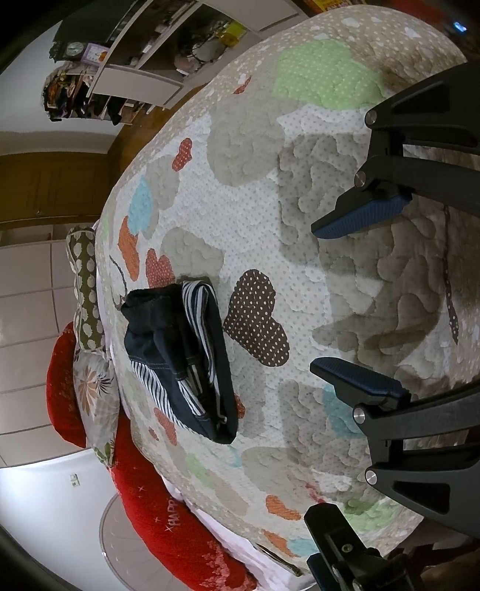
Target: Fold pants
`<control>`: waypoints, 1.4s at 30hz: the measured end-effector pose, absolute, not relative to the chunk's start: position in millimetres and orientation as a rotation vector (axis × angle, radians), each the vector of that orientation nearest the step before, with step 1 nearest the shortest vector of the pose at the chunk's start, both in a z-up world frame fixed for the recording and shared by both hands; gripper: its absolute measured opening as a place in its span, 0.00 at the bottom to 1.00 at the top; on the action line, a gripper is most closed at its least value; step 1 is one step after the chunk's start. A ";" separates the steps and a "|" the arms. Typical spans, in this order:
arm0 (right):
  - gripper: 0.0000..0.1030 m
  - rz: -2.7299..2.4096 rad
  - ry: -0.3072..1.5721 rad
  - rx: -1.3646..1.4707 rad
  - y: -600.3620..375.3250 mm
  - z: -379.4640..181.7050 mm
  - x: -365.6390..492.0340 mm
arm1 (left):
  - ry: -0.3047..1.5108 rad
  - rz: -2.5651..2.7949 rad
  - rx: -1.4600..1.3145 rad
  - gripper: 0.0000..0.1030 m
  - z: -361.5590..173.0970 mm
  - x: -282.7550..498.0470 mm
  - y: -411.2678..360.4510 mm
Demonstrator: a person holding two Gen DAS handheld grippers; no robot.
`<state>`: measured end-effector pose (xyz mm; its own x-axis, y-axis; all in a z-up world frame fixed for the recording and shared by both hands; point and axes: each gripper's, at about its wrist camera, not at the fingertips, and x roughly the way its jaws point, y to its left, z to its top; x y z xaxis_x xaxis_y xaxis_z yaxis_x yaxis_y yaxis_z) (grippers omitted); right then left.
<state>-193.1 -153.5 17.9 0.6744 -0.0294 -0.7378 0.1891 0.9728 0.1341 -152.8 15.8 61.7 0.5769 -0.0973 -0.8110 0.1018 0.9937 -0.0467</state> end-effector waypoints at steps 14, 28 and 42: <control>0.69 -0.122 0.827 0.195 -152.8 17.5 -192.9 | 0.969 -0.119 -0.002 1.00 57.8 -150.4 16.2; 0.70 -0.116 0.836 0.184 -152.5 15.6 -190.7 | 0.971 -0.118 -0.003 1.00 56.9 -150.2 15.9; 0.71 -0.101 0.826 0.151 -147.6 14.6 -190.5 | 0.996 -0.123 -0.017 1.00 48.5 -147.4 18.2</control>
<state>-190.5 -147.6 14.6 0.6740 -0.0310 -0.7381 0.1481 0.9845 0.0940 -147.4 18.2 48.5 0.5371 -0.1115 -0.8361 0.0960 0.9929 -0.0708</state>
